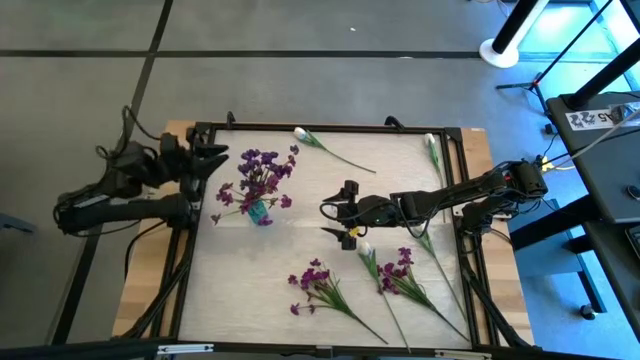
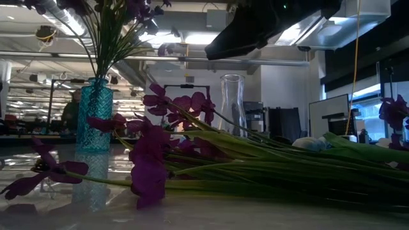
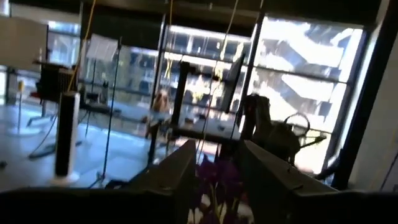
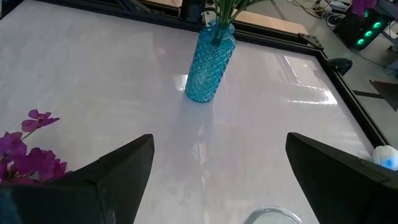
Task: Sort flowers into vase by color
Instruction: Put the violet flowers into the blue flower vase
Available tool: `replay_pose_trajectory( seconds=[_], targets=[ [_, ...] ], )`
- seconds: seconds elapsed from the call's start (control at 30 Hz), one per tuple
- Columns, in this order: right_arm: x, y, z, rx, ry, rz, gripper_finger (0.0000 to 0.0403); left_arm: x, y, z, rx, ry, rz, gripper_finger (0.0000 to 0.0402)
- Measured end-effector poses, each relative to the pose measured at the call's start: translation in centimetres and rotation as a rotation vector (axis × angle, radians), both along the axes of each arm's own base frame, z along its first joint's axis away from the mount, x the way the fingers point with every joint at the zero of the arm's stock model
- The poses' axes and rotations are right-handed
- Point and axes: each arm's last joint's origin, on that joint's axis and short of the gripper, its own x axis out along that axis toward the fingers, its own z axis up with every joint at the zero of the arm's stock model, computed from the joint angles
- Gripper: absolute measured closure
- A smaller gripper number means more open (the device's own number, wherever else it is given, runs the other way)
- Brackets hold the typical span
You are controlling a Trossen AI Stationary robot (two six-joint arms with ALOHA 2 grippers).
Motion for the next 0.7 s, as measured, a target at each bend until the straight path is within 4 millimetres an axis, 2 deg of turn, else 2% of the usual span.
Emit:
replay_pose_trajectory(
  seconds=[0.1, 0.3, 0.47, 0.7],
  targets=[
    [0.0, -0.3, 0.0, 0.001, -0.001, -0.008, 0.004, 0.4, 0.2, 0.7, -0.025, 0.098, 0.021, 0.0267],
    [0.1, -0.5, 0.0, 0.004, 0.0, -0.021, 0.004, 3.1, 0.9, 0.5, -0.037, 0.325, 0.03, 0.0266],
    [0.0, -0.4, -0.1, 0.013, 0.009, -0.023, 0.004, 4.4, 1.2, 0.8, -0.037, 0.466, -0.002, 0.0267],
    [-0.1, -0.5, -0.3, 0.017, 0.026, -0.029, 0.004, 4.8, 1.1, 1.1, -0.033, 0.494, -0.045, 0.0246]
  ],
)
